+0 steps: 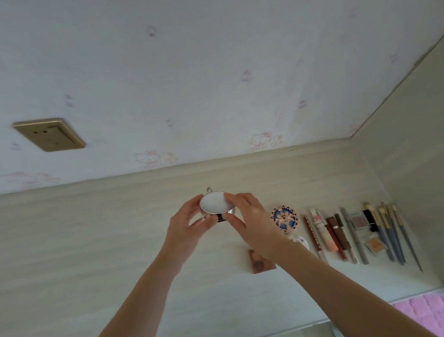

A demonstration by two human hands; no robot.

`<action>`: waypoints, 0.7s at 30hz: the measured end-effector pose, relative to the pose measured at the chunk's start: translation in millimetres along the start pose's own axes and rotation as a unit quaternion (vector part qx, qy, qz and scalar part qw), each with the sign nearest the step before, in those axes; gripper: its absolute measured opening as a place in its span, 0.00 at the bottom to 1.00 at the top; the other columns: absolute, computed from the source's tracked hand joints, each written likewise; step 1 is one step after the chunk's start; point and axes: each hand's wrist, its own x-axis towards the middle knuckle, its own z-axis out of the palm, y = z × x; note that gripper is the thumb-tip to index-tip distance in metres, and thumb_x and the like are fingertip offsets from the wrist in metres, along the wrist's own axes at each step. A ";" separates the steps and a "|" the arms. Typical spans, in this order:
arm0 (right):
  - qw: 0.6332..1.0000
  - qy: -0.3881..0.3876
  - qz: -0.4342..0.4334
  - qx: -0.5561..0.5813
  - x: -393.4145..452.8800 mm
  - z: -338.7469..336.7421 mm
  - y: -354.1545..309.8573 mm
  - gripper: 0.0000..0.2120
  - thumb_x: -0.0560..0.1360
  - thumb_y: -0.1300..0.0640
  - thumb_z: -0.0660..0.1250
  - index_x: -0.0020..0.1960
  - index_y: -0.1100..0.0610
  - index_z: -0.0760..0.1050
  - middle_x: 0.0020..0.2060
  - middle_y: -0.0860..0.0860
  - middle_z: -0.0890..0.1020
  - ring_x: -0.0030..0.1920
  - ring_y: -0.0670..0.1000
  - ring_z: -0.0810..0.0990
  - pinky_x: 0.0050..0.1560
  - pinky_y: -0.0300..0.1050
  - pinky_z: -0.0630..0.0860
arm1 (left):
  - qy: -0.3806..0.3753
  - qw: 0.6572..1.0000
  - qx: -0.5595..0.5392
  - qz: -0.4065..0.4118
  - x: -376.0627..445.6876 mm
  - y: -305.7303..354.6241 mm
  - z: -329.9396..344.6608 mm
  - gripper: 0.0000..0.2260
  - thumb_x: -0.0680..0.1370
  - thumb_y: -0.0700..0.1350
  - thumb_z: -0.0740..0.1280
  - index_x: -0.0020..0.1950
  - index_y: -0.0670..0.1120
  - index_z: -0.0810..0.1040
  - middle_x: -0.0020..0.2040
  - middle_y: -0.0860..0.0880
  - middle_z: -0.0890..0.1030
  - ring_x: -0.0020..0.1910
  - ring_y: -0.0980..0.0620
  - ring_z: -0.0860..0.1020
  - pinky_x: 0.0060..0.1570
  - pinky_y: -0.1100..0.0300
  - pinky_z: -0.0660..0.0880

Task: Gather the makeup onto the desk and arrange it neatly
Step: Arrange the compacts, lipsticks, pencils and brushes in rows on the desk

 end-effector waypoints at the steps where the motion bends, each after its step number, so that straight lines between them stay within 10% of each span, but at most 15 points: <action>1: 0.999 -0.004 0.016 0.030 2.2 2.5 -7.6 0.19 0.78 0.55 0.65 0.68 0.57 0.71 0.61 0.54 0.74 0.57 0.49 0.74 0.59 0.36 0.68 | -0.001 0.999 -0.035 -0.015 -1.4 0.7 -7.9 0.19 0.73 0.40 0.73 0.62 0.53 0.76 0.59 0.55 0.80 0.59 0.62 0.77 0.54 0.65 0.76; 9: 0.966 -0.042 0.145 0.212 11.7 29.1 -68.0 0.10 0.75 0.50 0.68 0.55 0.50 0.79 0.48 0.42 0.82 0.50 0.40 0.79 0.47 0.31 0.74 | -0.025 0.978 -0.200 -0.061 -14.6 -6.1 -63.1 0.20 0.76 0.41 0.70 0.67 0.46 0.74 0.63 0.44 0.78 0.62 0.47 0.77 0.65 0.49 0.71; 14: 0.945 -0.055 0.158 0.281 21.4 48.9 -84.0 0.12 0.73 0.54 0.72 0.55 0.52 0.78 0.51 0.47 0.83 0.51 0.46 0.82 0.57 0.48 0.78 | -0.030 0.990 -0.131 -0.038 -15.1 -17.9 -85.8 0.23 0.73 0.44 0.74 0.65 0.56 0.74 0.61 0.54 0.80 0.60 0.56 0.78 0.52 0.64 0.75; 21: 0.968 -0.067 0.075 0.231 39.8 80.0 -68.1 0.16 0.70 0.52 0.74 0.56 0.45 0.77 0.51 0.42 0.82 0.52 0.42 0.81 0.54 0.39 0.77 | -0.022 0.995 -0.094 0.026 -0.3 -45.1 -114.2 0.28 0.67 0.48 0.78 0.65 0.57 0.74 0.59 0.54 0.80 0.58 0.55 0.80 0.50 0.67 0.77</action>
